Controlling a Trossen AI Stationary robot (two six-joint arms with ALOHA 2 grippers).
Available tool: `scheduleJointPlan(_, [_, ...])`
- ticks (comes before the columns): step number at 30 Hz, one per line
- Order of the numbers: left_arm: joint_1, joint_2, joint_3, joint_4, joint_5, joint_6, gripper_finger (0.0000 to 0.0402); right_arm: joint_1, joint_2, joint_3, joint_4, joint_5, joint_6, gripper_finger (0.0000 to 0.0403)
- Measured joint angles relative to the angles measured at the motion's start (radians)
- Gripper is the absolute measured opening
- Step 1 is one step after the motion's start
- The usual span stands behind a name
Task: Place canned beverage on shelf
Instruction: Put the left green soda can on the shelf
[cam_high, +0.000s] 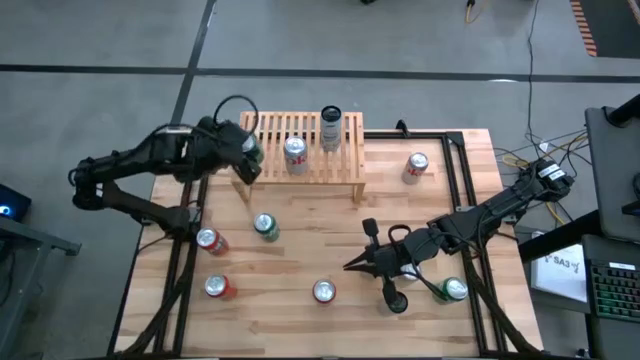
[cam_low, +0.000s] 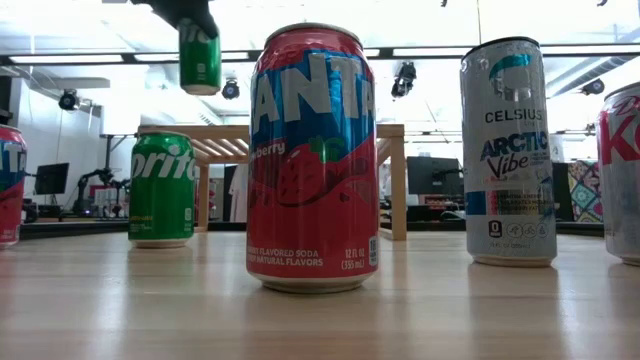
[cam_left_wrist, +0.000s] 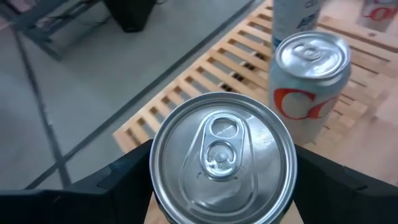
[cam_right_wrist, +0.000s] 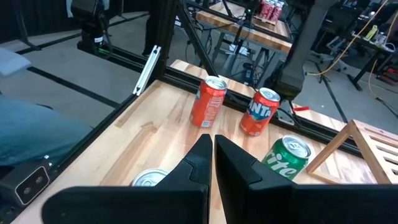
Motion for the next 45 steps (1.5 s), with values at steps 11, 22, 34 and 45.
scheduleJointPlan(11, [0.154,0.031,-0.051,0.088,0.176,0.095,0.0289,0.0,0.0,0.0,0.0,0.0,0.003,0.0009])
scheduleJointPlan(22, [0.173,0.037,-0.12,0.169,0.25,0.102,0.0289,0.0,0.0,0.0,0.0,0.0,0.004,0.0009])
scheduleJointPlan(34, [0.173,0.036,-0.163,0.181,0.247,0.052,0.0289,0.0,0.0,0.0,0.0,0.0,0.015,0.0009])
scheduleJointPlan(45, [0.173,0.036,-0.163,0.183,0.248,0.046,0.0316,0.0,0.0,0.0,0.0,0.0,0.014,0.0009])
